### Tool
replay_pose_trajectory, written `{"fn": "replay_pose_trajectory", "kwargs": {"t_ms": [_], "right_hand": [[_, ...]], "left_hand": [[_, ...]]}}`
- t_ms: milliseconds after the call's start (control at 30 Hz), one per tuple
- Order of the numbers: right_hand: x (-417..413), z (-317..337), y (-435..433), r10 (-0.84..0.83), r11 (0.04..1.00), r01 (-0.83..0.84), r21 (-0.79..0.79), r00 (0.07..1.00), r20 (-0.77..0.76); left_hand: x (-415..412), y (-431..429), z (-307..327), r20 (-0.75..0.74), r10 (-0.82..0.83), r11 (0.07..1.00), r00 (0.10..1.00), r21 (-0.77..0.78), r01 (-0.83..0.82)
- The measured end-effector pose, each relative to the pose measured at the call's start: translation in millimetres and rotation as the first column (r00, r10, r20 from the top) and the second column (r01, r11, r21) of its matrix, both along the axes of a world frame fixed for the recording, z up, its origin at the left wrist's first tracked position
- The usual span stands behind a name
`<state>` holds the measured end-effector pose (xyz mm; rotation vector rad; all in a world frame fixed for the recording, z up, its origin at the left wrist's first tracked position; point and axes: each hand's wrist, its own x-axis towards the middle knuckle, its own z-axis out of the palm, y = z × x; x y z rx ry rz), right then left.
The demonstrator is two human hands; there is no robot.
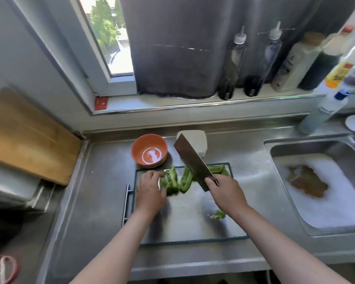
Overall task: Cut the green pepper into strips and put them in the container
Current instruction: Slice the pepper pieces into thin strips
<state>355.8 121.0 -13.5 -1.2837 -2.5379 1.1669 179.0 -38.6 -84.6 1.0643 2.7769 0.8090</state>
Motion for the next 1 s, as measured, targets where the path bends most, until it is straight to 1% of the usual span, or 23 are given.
{"fn": "replay_pose_trajectory", "kwargs": {"t_ms": [67, 100, 167, 233, 333, 400, 500, 567, 733, 833, 933, 1000], "right_hand": [[-8.7, -2.6, -12.9, 0.029, 1.000, -0.029, 0.001, 1.000, 0.005], [-12.2, -4.0, -19.6, 0.039, 0.999, -0.039, -0.005, 0.999, 0.008], [-18.8, -6.0, -32.6, 0.054, 0.998, -0.054, -0.020, 0.998, 0.017], [-25.7, -7.2, -45.9, 0.077, 0.997, -0.076, -0.023, 0.997, 0.028], [-32.4, -9.2, -62.5, 0.099, 0.995, -0.098, -0.011, 0.994, 0.052], [-35.2, -10.0, -73.7, 0.112, 0.994, -0.113, 0.005, 0.991, 0.075], [-34.4, -12.1, -87.2, 0.132, 0.991, -0.135, 0.024, 0.986, 0.105], [-31.2, -14.4, -93.8, 0.144, 0.986, -0.153, 0.061, 0.980, 0.139], [-24.1, -15.7, -104.7, 0.200, 0.955, -0.238, 0.175, 0.957, 0.209], [-19.9, -18.9, -109.1, 0.234, 0.921, -0.293, 0.257, 0.943, 0.237], [-13.0, -23.7, -113.8, 0.285, 0.861, -0.353, 0.367, 0.931, 0.227], [-9.5, -26.6, -118.1, 0.317, 0.837, -0.378, 0.395, 0.924, 0.212]], "left_hand": [[-10.2, -21.4, -0.4, 0.089, 0.032, 0.997, 0.996, -0.078, -0.025], [-14.1, -31.8, -1.6, 0.158, 0.002, 0.994, 0.987, -0.106, 0.015], [-19.2, -52.2, -6.1, 0.290, -0.114, 0.979, 0.950, -0.129, 0.156], [-24.0, -68.3, -11.4, 0.285, -0.195, 0.963, 0.938, -0.123, 0.238], [-23.6, -78.7, -13.7, 0.245, -0.260, 0.946, 0.934, -0.131, 0.298], [-19.5, -84.5, -11.4, 0.266, -0.257, 0.944, 0.929, -0.136, 0.300], [-13.5, -92.7, -12.1, 0.280, -0.208, 0.967, 0.937, -0.087, 0.241], [-8.2, -97.8, -13.1, 0.234, -0.225, 0.970, 0.946, -0.033, 0.239], [0.6, -98.5, -30.1, 0.053, -0.377, 0.926, 0.924, 0.055, 0.375], [-0.3, -92.9, -36.3, -0.032, -0.445, 0.893, 0.895, 0.064, 0.446], [2.2, -92.2, -42.7, -0.125, -0.504, 0.856, 0.855, 0.059, 0.513], [5.2, -91.8, -45.5, -0.144, -0.522, 0.847, 0.841, 0.033, 0.531]]}}
